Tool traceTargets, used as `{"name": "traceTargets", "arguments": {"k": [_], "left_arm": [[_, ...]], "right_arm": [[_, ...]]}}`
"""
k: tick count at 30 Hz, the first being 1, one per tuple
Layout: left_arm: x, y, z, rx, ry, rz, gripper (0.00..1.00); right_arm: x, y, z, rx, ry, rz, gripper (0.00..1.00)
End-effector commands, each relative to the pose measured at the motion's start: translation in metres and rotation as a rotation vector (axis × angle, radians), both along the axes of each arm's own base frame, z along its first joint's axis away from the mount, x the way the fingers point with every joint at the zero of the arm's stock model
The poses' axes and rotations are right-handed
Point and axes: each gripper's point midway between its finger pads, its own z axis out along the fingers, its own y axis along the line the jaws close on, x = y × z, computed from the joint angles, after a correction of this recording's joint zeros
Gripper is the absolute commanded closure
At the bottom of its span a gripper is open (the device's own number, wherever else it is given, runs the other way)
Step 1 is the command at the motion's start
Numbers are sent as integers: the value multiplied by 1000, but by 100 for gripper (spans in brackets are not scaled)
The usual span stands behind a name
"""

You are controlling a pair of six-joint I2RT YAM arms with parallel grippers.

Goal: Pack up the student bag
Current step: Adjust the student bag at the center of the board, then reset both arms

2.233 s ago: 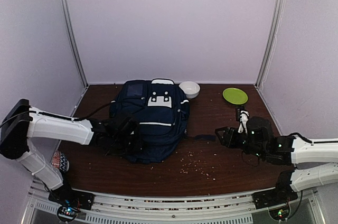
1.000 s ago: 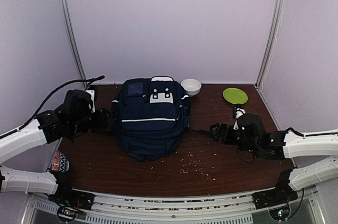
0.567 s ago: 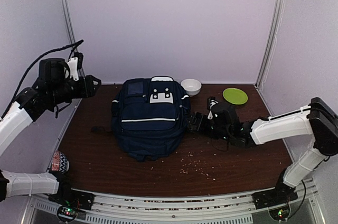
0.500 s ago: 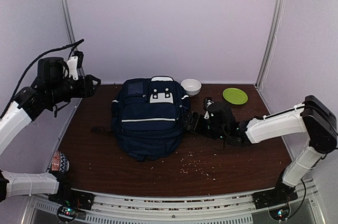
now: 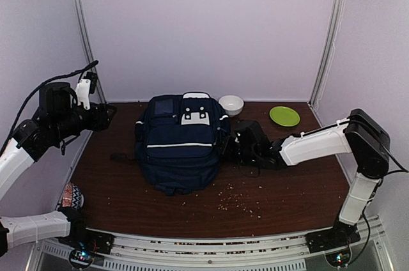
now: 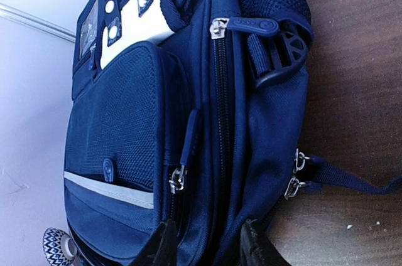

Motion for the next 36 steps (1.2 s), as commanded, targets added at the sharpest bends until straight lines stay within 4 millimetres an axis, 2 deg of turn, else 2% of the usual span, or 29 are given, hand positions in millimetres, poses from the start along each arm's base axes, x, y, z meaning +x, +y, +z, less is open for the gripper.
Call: {"name": "traceTargets", "arguments": {"k": [1, 5, 7, 9, 14, 19, 22, 25, 28, 33, 36], "left_arm": [[3, 3, 5, 4, -27, 16, 2], [2, 4, 6, 2, -33, 22, 3], [2, 7, 7, 5, -37, 30, 3], [2, 9, 6, 4, -39, 46, 3], [1, 9, 13, -27, -58, 49, 2], [-4, 7, 21, -74, -98, 35, 2], [-5, 9, 20, -87, -118, 46, 2], [-2, 12, 16, -89, -107, 69, 2], [2, 9, 13, -97, -89, 70, 2], [4, -4, 4, -88, -68, 1, 2], [5, -4, 0, -66, -71, -3, 2]], "right_arm": [[-6, 6, -12, -33, 40, 12, 70], [-12, 24, -11, -20, 49, 89, 76], [-12, 27, 4, -3, 7, 108, 74], [-12, 15, 30, -29, -74, 106, 67], [-24, -30, 99, -188, -270, 109, 38], [-42, -105, 155, -415, -418, -60, 22], [-54, -152, 178, -511, -465, -206, 15], [-63, -192, 190, -451, -491, -361, 3], [-66, -216, 191, -439, -502, -382, 1], [-64, -271, 170, -471, -455, -522, 1], [-70, -279, 175, -433, -527, -481, 0]]}}
